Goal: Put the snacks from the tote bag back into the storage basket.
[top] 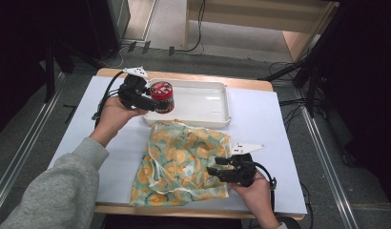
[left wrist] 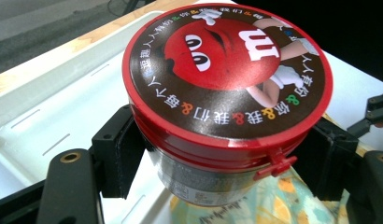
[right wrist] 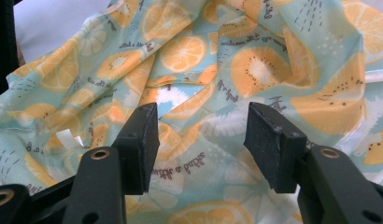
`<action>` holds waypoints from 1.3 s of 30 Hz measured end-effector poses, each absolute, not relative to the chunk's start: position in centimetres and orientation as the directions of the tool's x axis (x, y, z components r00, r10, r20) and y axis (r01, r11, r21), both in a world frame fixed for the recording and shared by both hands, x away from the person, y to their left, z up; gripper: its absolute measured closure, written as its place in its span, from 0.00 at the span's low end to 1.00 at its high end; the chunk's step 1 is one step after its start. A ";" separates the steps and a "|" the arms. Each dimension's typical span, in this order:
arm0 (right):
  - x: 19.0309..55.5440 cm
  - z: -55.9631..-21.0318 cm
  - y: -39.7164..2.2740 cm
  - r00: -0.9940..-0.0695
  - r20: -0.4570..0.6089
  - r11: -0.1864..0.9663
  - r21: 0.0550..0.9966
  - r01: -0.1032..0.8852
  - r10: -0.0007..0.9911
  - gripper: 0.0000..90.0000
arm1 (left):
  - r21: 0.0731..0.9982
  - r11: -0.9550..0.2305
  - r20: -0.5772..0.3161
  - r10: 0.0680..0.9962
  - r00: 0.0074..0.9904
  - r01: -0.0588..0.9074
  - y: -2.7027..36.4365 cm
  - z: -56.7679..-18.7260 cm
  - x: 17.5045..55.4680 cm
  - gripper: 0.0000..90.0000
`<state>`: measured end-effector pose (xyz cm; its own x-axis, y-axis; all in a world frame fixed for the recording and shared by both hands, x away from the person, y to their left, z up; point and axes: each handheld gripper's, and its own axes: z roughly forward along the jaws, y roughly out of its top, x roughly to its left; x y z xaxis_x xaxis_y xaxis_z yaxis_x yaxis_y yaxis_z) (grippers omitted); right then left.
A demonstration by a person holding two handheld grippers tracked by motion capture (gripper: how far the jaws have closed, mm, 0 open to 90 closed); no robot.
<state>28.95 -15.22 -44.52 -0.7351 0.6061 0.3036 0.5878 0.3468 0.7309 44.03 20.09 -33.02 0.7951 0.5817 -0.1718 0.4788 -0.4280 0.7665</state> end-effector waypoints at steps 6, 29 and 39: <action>29.0 -44.5 -15.3 -0.736 0.304 0.348 0.731 0.588 0.605 0.51 | 0.759 -0.434 -0.155 0.603 0.782 0.485 19.9 -33.7 45.2 0.29; 28.6 -44.4 -15.7 -0.730 0.304 0.334 0.737 0.587 0.611 0.51 | 0.730 -0.424 -0.150 0.666 0.731 0.536 18.8 -37.1 49.0 0.29; 28.4 -44.5 -15.6 -0.728 0.307 0.332 0.736 0.590 0.613 0.51 | 0.723 -0.407 -0.148 0.698 0.701 0.558 18.0 -38.8 49.9 0.29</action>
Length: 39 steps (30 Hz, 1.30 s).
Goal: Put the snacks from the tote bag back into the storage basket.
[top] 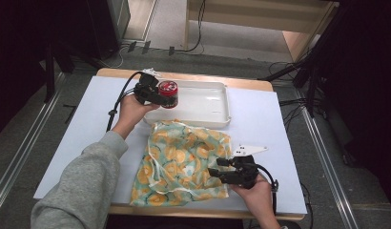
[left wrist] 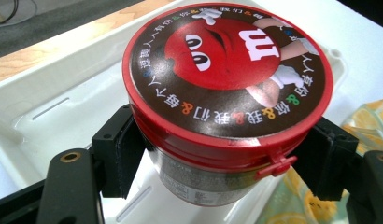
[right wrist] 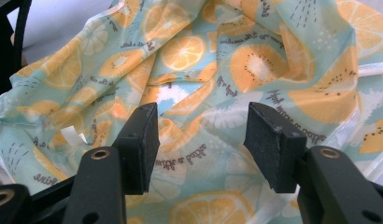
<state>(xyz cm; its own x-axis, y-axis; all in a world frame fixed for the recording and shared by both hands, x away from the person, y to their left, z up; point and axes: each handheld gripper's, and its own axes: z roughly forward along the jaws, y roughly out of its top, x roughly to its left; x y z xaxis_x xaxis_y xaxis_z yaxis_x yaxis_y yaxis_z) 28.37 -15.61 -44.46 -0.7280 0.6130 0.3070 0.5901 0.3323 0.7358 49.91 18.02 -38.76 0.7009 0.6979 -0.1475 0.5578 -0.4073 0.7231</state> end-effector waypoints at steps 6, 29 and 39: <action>28.4 -44.5 -15.6 -0.727 0.306 0.333 0.735 0.591 0.615 0.51 | 0.714 -0.408 -0.148 0.706 0.692 0.569 17.8 -39.7 50.3 0.29; 28.2 -44.4 -15.4 -0.734 0.282 0.348 0.739 0.576 0.617 0.51 | 0.698 -0.373 -0.174 0.740 0.650 0.612 16.7 -42.6 51.4 0.29; 28.3 -44.6 -15.2 -0.733 0.276 0.364 0.727 0.582 0.621 0.50 | 0.691 -0.368 -0.173 0.751 0.637 0.622 16.4 -43.6 51.6 0.29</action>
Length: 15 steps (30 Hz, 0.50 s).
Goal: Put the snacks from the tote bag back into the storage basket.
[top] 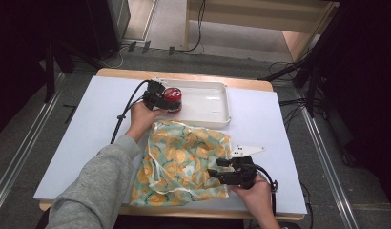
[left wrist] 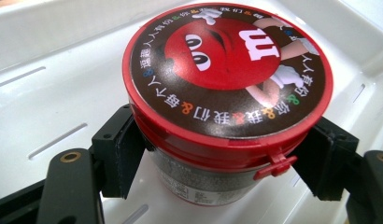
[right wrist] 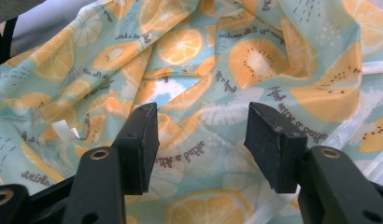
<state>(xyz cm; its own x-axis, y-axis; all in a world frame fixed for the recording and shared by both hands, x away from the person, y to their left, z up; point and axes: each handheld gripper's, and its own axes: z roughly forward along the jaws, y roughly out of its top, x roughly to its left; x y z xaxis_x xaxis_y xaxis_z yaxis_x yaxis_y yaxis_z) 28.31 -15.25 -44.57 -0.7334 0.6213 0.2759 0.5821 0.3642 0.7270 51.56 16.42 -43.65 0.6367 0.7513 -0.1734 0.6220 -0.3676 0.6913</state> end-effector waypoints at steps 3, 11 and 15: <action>28.3 -44.5 -15.2 -0.735 0.272 0.365 0.729 0.579 0.622 0.51 | 0.688 -0.380 -0.158 0.753 0.639 0.618 16.3 -43.9 51.6 0.29; 28.4 -44.5 -15.4 -0.730 0.275 0.358 0.731 0.581 0.625 0.51 | 0.680 -0.385 -0.157 0.755 0.637 0.624 16.5 -43.9 51.6 0.29; 28.4 -44.5 -15.3 -0.731 0.275 0.358 0.731 0.581 0.625 0.50 | 0.676 -0.389 -0.155 0.755 0.637 0.626 16.5 -43.9 51.6 0.29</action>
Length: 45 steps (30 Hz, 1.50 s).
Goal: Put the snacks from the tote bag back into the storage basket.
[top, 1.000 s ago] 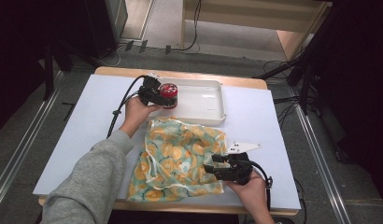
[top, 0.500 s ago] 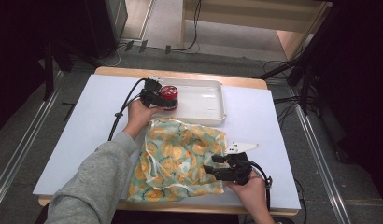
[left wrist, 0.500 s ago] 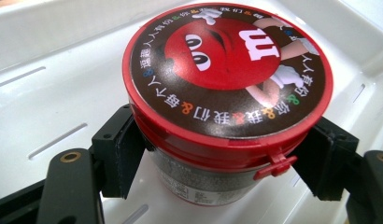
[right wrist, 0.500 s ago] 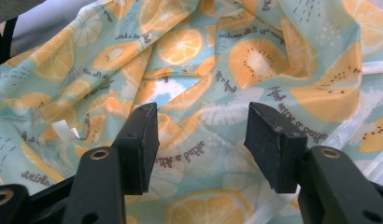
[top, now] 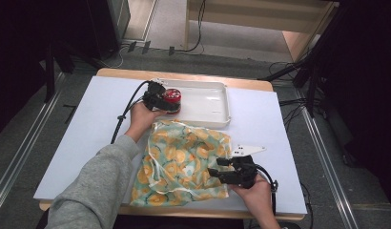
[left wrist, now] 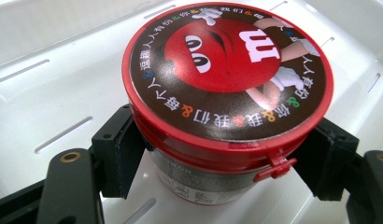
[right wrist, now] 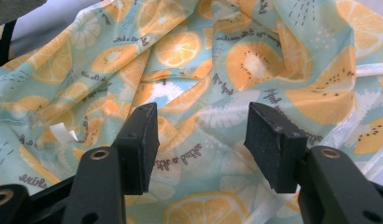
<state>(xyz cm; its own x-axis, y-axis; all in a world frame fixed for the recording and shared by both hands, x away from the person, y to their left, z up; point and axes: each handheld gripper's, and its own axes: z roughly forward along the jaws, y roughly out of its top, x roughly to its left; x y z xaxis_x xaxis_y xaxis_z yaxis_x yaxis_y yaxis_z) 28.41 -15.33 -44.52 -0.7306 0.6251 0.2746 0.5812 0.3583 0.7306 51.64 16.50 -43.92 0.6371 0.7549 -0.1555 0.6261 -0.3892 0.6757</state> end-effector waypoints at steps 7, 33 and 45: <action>28.5 -44.5 -15.3 -0.729 0.275 0.356 0.731 0.582 0.627 0.51 | 0.672 -0.390 -0.152 0.759 0.633 0.630 16.5 -44.0 51.4 0.29; 28.5 -44.6 -15.3 -0.731 0.264 0.364 0.731 0.577 0.629 0.51 | 0.644 -0.448 -0.104 0.751 0.652 0.619 16.1 -44.4 50.8 0.25; 28.4 -44.6 -15.2 -0.733 0.263 0.367 0.730 0.576 0.627 0.51 | 0.654 -0.448 -0.105 0.744 0.660 0.610 16.5 -43.2 50.3 0.25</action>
